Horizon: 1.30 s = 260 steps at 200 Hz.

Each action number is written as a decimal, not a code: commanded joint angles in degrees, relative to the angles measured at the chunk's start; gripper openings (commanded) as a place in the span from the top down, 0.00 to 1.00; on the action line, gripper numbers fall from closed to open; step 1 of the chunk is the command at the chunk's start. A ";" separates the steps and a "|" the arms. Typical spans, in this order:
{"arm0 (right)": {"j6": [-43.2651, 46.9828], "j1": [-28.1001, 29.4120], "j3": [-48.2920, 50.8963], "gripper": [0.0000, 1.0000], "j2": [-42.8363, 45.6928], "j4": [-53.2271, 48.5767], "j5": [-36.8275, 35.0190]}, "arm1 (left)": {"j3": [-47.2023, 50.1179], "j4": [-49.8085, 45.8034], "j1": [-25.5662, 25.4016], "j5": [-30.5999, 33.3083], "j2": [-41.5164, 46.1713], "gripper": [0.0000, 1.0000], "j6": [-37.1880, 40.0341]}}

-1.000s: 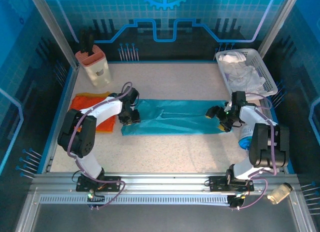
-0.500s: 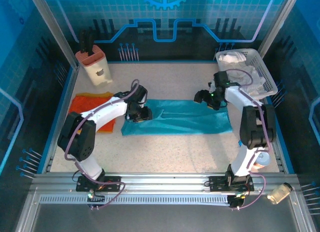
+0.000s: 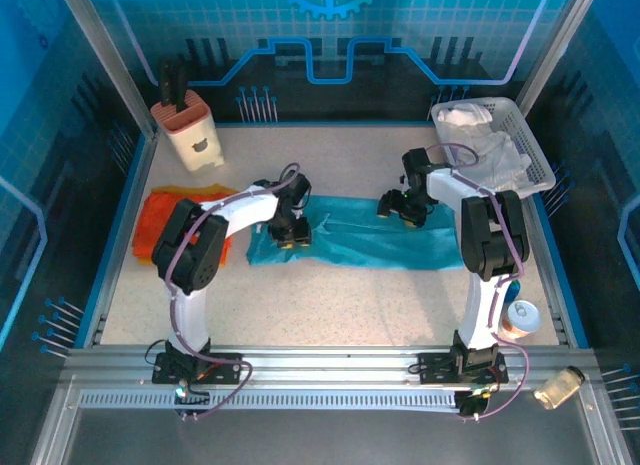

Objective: Fold and stack the t-shirts

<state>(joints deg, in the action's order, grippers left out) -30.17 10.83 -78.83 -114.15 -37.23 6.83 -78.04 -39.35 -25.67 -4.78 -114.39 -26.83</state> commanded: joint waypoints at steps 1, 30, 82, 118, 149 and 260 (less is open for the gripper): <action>-3.88 1.37 3.22 0.26 -0.12 -1.93 5.57 | -5.56 -3.41 1.73 1.24 -5.61 0.63 3.90; -7.99 3.75 8.52 0.26 2.52 0.69 9.73 | -15.28 -7.71 2.46 2.42 -12.32 0.64 6.40; -25.82 15.04 23.09 0.26 10.30 15.51 15.95 | -32.27 -12.37 2.09 0.30 -21.65 0.65 9.52; -46.61 26.64 32.47 0.26 13.67 31.79 13.31 | -43.01 -15.37 0.43 -0.59 -26.46 0.64 10.48; -56.87 33.70 32.99 0.24 14.26 36.82 6.75 | -48.89 -17.11 -1.06 -0.03 -29.10 0.64 10.31; -30.65 28.17 20.67 0.09 31.12 7.57 -14.96 | -39.62 -14.39 0.72 2.69 -8.24 0.58 13.41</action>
<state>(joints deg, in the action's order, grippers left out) -73.47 42.11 -52.97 -85.58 -17.41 0.75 -124.64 -57.23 -25.10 -1.67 -135.04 -14.39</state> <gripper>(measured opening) 0.905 0.409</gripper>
